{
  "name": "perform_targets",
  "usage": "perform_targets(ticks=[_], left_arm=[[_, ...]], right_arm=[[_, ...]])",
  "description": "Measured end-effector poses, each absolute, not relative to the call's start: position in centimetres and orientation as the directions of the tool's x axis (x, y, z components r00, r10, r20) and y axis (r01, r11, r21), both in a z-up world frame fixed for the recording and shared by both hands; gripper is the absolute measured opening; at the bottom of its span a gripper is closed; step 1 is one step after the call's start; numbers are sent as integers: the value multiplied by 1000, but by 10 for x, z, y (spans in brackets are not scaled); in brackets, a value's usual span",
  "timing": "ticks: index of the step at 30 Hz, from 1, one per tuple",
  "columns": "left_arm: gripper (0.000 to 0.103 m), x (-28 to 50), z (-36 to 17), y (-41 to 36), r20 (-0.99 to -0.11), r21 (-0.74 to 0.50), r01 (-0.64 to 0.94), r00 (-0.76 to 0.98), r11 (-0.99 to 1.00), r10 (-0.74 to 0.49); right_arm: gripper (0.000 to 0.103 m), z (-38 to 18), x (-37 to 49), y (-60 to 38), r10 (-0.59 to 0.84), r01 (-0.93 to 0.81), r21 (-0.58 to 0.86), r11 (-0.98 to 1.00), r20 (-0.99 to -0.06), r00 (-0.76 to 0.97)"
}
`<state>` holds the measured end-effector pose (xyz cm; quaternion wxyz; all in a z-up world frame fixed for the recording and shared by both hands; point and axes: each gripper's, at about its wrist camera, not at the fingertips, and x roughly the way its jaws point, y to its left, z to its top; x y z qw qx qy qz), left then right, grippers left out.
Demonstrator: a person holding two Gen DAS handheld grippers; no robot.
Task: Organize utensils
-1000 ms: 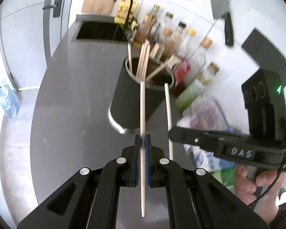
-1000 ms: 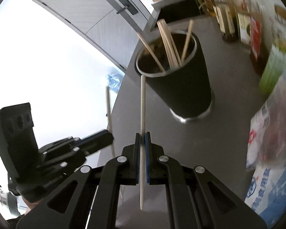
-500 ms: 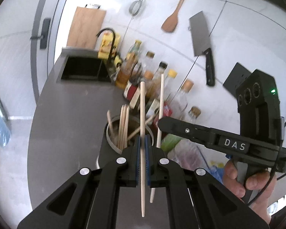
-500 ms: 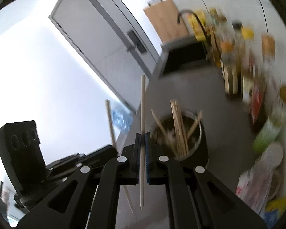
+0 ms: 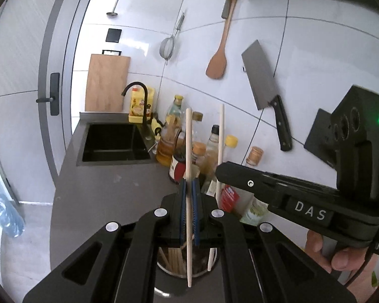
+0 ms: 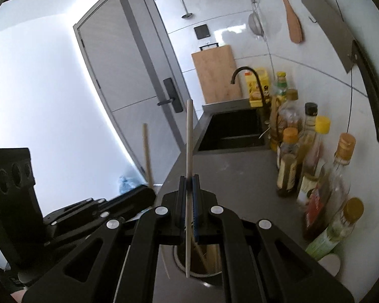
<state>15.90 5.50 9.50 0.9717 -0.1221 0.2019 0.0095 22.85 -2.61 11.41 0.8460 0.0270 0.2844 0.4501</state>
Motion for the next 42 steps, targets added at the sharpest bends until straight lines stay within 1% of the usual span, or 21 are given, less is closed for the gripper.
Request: perform_targets(ticks=[2,5,8,10,16,17,18,19,24,26,29,32,34,35,36,38,40,41,42], left_arm=[[4,163,94,59,-375,-230,-79,927,970,-13],[4,169,87,67,-357,-262,-79,934,962,-21],[4,178,77,74,-373,-284,-84,927,955,-30],[4,180,68,76,-379,-276,-97,925,956,-15],[5,187,48,74,-432,-278,-102,902,955,-29],[5,187,47,73,-437,-276,-102,899,956,-31],[5,186,45,72,-443,-272,-103,896,957,-29],[5,186,45,72,-446,-270,-106,895,957,-26],[5,177,49,71,-438,-275,-109,899,955,-24],[5,175,51,70,-442,-275,-109,897,955,-25],[5,168,52,66,-447,-266,-107,894,958,-24],[6,160,54,64,-455,-260,-123,890,958,-9],[11,153,56,64,-459,-254,-139,888,957,7],[19,148,59,63,-458,-250,-142,889,958,13],[22,142,62,62,-457,-245,-147,889,958,20],[22,131,68,61,-455,-237,-150,890,960,27],[22,118,74,58,-455,-232,-153,890,961,32],[25,113,76,57,-462,-228,-156,886,961,35],[31,106,78,55,-470,-223,-161,882,962,39]], right_arm=[[5,109,237,-25,775,-740,308,598,-457,436],[5,97,245,-22,761,-732,293,614,-467,451],[5,82,251,-19,751,-724,297,622,-488,445],[5,73,254,-19,748,-718,305,625,-498,439],[7,50,267,-23,725,-675,349,650,-550,413],[15,47,268,-24,727,-672,357,648,-553,407],[28,47,268,-25,727,-670,362,649,-555,404],[31,47,267,-26,727,-666,364,651,-551,409],[31,56,260,-34,734,-663,369,651,-528,427],[31,56,258,-34,722,-661,355,662,-538,434],[32,55,256,-37,728,-656,373,656,-542,420],[36,56,249,-42,730,-654,379,654,-542,416],[42,59,242,-44,726,-657,368,658,-542,424],[50,61,239,-47,725,-656,366,660,-540,427],[54,62,236,-49,728,-657,370,657,-535,427],[56,67,228,-55,734,-662,370,651,-530,425],[63,71,217,-63,736,-669,363,648,-526,427],[69,72,213,-66,742,-673,369,641,-521,421],[74,73,208,-70,754,-678,384,627,-517,405]])
